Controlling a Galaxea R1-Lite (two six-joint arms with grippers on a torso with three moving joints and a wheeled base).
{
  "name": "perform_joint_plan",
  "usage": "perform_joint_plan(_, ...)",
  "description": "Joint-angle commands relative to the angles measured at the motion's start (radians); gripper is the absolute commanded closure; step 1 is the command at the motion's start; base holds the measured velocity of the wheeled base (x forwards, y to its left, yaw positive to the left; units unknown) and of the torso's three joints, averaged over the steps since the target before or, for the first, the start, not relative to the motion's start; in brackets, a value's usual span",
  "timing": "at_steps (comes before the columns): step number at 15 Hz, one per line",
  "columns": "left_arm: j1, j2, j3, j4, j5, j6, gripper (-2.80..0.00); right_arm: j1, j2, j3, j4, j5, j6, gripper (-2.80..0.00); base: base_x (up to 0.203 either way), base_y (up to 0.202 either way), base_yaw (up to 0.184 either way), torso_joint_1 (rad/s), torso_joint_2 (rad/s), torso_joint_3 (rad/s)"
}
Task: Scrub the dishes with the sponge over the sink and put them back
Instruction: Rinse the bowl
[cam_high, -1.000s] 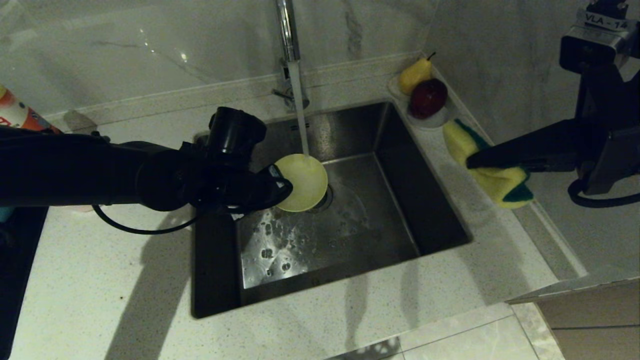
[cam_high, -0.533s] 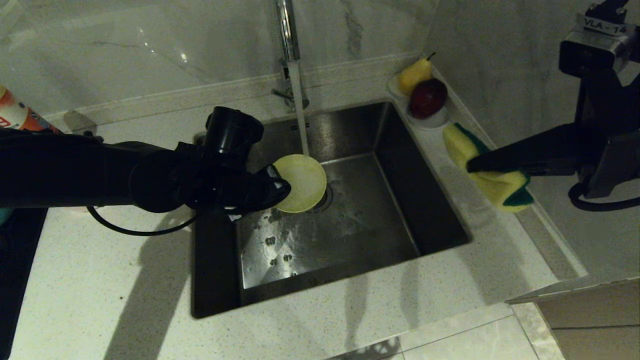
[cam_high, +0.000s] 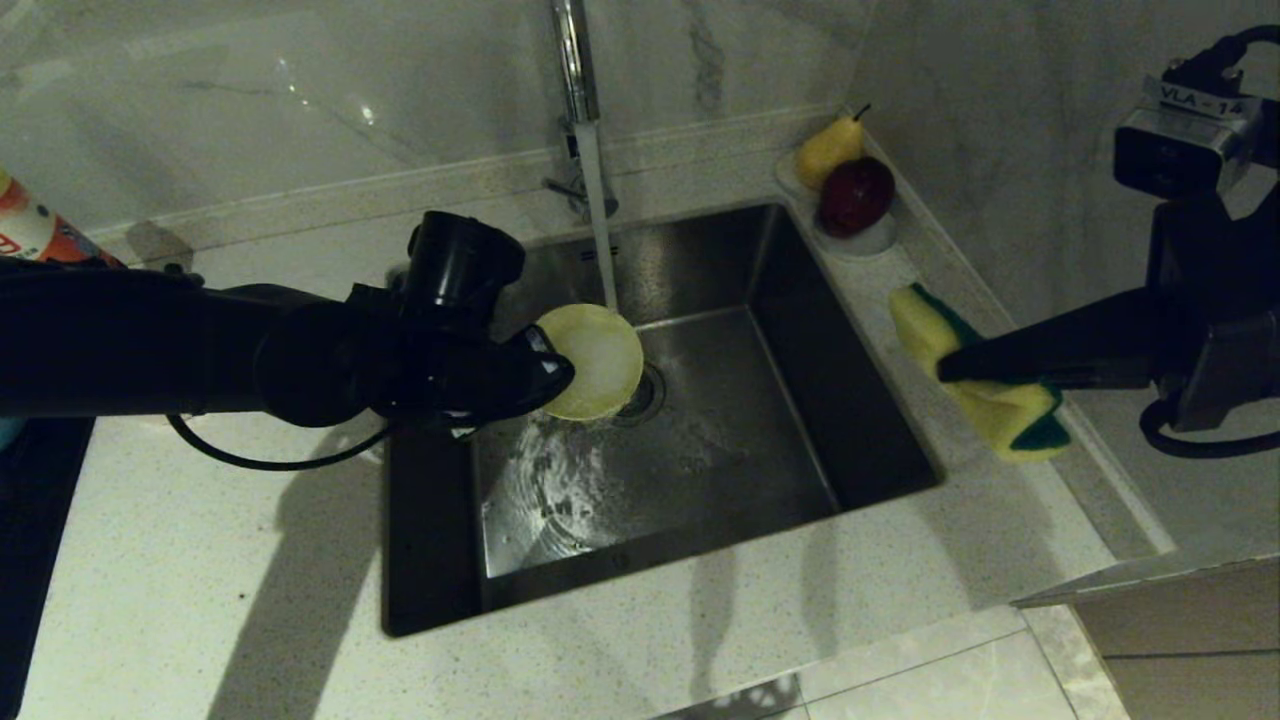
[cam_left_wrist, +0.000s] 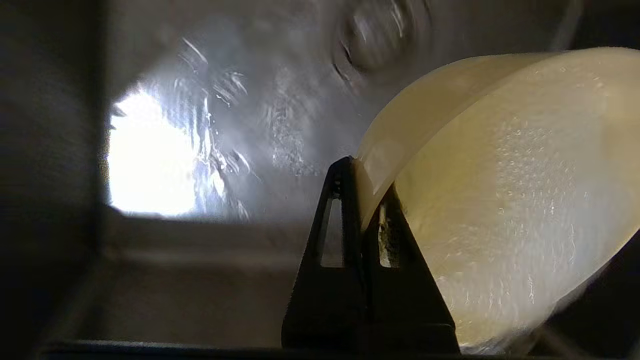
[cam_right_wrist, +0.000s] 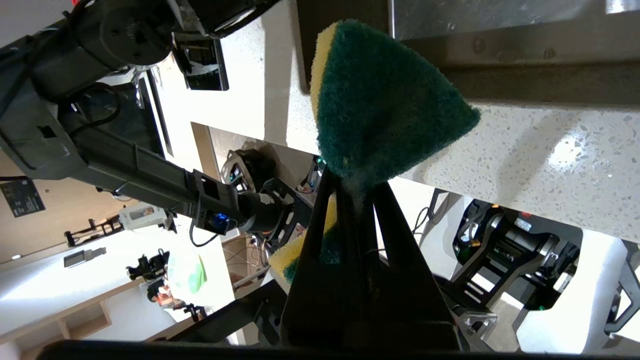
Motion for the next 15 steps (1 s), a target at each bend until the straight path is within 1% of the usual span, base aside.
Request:
perform_joint_plan(1,0.010,-0.018,0.022,-0.136,0.131,0.040,0.00,-0.009,-0.015,0.045,-0.039,0.003,0.004,0.00,0.000,0.000,0.000,0.000,0.00,0.000)
perform_joint_plan(2,0.014,-0.033,0.068,-0.232,0.162,0.093,0.00,-0.010,-0.018,0.058,-0.053,0.003,0.005,0.00,0.000,0.000,0.000,0.000,0.00,0.000)
perform_joint_plan(3,0.016,-0.058,0.138,-0.352,0.177,0.159,0.00,-0.010,-0.019,0.064,-0.057,0.003,0.005,0.00,0.000,0.000,0.000,0.000,0.00,0.000)
perform_joint_plan(5,0.017,-0.094,0.275,-0.647,0.189,0.315,0.00,-0.010,-0.016,0.069,-0.057,0.003,0.005,0.00,0.000,0.000,0.000,0.000,0.00,0.000)
perform_joint_plan(7,0.018,-0.110,0.400,-0.951,0.193,0.486,0.00,-0.010,-0.007,0.071,-0.059,0.003,0.005,0.00,0.000,0.000,0.000,0.000,0.00,0.000)
perform_joint_plan(8,0.018,-0.115,0.452,-1.078,0.192,0.566,0.00,-0.010,-0.004,0.071,-0.059,0.003,0.005,0.00,0.000,0.000,0.000,0.000,0.00,0.000)
perform_joint_plan(9,0.018,-0.117,0.490,-1.175,0.191,0.629,0.00,-0.010,0.001,0.071,-0.059,0.003,0.005,0.00,0.000,0.000,0.000,0.000,0.00,0.000)
perform_joint_plan(11,0.018,-0.120,0.544,-1.339,0.182,0.719,0.00,-0.010,0.006,0.074,-0.059,0.004,0.005,0.00,0.000,0.000,0.000,0.000,0.00,0.000)
perform_joint_plan(14,0.018,-0.152,0.563,-1.437,0.170,0.808,0.00,-0.008,0.006,0.077,-0.059,0.004,0.005,0.00,0.000,0.000,0.000,0.000,0.00,0.000)
perform_joint_plan(15,0.018,-0.167,0.579,-1.466,0.148,0.835,0.00,-0.010,0.004,0.077,-0.059,0.006,0.005,0.00,0.000,0.000,0.000,0.000,0.00,0.000)
